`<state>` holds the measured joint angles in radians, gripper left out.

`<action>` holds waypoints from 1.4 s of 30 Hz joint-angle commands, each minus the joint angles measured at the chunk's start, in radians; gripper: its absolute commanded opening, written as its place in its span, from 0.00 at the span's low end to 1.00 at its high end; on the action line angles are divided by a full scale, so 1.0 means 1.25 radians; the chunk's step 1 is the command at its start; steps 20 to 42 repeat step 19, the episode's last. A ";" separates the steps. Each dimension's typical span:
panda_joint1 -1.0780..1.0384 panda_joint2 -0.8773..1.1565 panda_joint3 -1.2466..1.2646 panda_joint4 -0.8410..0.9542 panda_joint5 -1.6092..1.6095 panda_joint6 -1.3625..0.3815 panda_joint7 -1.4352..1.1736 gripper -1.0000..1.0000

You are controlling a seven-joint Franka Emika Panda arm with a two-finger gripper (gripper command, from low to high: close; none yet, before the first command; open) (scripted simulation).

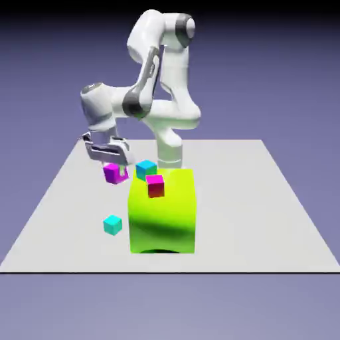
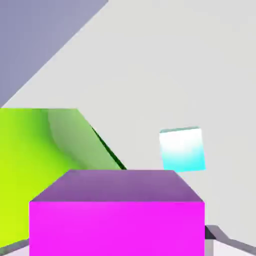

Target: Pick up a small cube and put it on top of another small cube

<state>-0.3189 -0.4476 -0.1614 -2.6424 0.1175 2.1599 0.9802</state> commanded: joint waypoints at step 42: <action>-0.013 -0.208 0.183 -0.073 -0.043 -0.123 0.273 1.00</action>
